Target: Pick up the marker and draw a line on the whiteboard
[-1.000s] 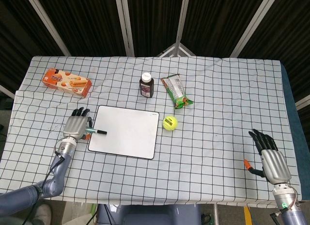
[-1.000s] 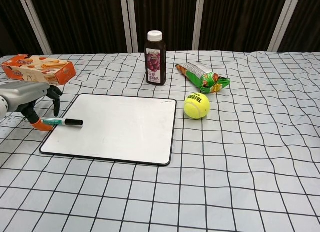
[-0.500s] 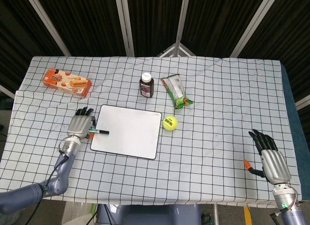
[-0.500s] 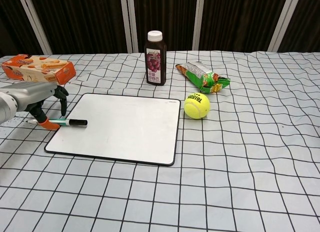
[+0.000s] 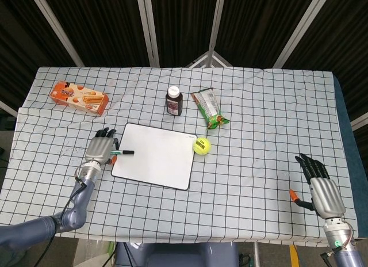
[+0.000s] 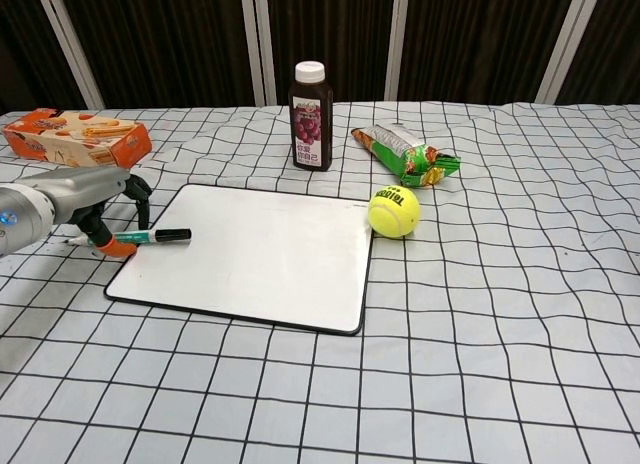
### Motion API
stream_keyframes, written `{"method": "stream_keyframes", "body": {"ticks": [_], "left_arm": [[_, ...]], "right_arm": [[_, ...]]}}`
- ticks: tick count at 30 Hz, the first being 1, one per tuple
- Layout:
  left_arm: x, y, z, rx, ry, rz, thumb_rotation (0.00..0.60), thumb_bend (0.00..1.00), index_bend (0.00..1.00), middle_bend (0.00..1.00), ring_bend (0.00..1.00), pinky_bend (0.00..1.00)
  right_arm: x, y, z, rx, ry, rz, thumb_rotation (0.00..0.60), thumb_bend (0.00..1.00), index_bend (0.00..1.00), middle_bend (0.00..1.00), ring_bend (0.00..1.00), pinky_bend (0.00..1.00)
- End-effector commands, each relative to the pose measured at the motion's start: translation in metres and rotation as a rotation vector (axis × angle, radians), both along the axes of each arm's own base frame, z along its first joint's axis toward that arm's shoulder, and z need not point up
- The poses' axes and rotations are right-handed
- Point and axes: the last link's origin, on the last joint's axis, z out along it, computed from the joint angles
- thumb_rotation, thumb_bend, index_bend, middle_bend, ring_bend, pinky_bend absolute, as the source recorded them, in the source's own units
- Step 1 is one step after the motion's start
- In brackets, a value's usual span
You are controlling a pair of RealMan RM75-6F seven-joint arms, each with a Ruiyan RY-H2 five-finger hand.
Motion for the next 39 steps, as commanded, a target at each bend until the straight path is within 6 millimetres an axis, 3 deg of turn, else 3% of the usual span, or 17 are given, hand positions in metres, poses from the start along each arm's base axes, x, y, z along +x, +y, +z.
{"method": "stream_keyframes", "body": {"ticks": [1,12,16,22,28,39], "left_arm": [[0.001,-0.001,-0.001,0.004,-0.007,0.000,0.600,0.51,0.60,0.11,0.00,0.08],[0.012,-0.002,0.018,0.071,-0.124,-0.002,0.600,0.53,0.66,0.16,0.03,0.11],[0.036,-0.001,0.030,0.125,-0.314,-0.017,0.600,0.53,0.66,0.18,0.06,0.15],[0.066,-0.001,0.031,0.136,-0.585,-0.026,0.600,0.53,0.68,0.25,0.13,0.23],[0.092,0.005,0.014,0.091,-0.732,-0.068,0.600,0.53,0.71,0.32,0.17,0.28],[0.119,0.017,-0.027,0.035,-0.871,-0.072,0.600,0.53,0.71,0.32,0.18,0.28]], "right_arm": [[0.000,0.000,0.000,0.000,-0.001,-0.001,0.600,0.33,0.00,0.00,0.00,0.00],[0.000,0.000,0.001,0.002,-0.009,-0.005,0.600,0.33,0.00,0.00,0.00,0.00],[0.000,0.000,0.000,0.003,-0.012,-0.006,0.600,0.33,0.00,0.00,0.00,0.00],[0.001,0.000,0.001,0.000,-0.015,-0.006,0.600,0.33,0.00,0.00,0.00,0.00],[0.000,-0.001,0.001,0.000,-0.021,-0.010,0.600,0.33,0.00,0.00,0.00,0.00],[-0.002,-0.003,0.002,0.006,-0.038,-0.023,0.600,0.33,0.00,0.00,0.00,0.00]]}}
